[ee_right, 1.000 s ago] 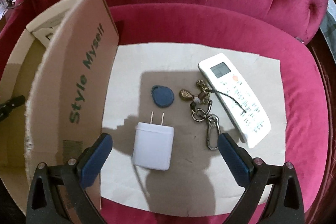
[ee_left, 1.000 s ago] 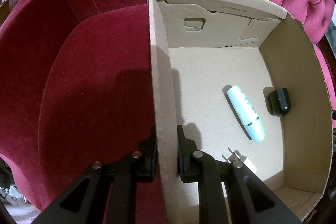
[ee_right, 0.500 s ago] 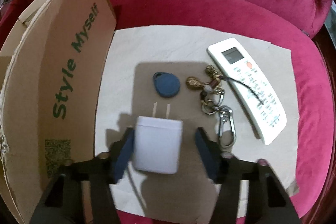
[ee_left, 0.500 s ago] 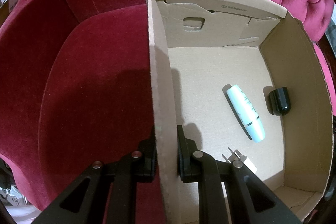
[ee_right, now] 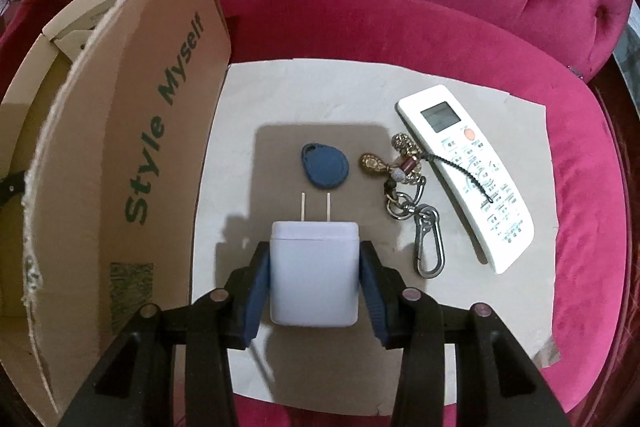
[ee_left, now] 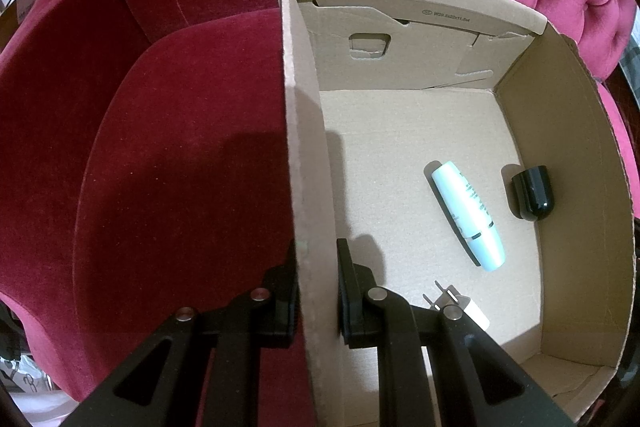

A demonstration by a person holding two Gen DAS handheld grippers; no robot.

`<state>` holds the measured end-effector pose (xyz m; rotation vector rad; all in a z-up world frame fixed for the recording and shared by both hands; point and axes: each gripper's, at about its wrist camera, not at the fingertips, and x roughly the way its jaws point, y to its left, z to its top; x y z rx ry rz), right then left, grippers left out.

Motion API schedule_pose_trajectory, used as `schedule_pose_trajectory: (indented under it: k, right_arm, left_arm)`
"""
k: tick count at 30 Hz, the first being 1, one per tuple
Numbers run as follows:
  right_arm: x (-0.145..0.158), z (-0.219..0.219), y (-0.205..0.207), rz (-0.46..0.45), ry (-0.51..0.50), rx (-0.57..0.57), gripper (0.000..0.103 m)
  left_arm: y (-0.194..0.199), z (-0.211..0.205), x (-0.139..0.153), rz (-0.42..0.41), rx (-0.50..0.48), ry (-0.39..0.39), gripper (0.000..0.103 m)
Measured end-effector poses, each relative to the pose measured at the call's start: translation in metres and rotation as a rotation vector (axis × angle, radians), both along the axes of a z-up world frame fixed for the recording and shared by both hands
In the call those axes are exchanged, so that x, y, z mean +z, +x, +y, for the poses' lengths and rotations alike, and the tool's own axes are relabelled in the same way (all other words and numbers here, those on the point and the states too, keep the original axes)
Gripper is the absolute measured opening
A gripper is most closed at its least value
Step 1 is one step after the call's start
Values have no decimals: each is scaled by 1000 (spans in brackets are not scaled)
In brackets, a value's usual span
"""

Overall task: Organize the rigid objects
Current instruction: 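Lift the large white charger and carry it over the box with the right gripper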

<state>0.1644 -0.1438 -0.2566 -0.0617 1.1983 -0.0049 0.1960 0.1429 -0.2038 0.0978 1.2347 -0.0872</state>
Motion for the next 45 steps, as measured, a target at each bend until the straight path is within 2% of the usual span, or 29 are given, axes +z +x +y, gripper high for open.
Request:
schedule_pose_trajectory:
  k: [19,29,45]
  right_arm:
    - [66,-11,-10,-64,-9,-7,46]
    - [110,6,-9,-102,-14,16,46]
    - [148,43,15,-144,-14,79,46]
  left_arm:
    - [0,-3,-1,0,1,1,16]
    - [1,-1,-2,1,0,-2,16]
    - [1,-1,-2,5,2,-4,16]
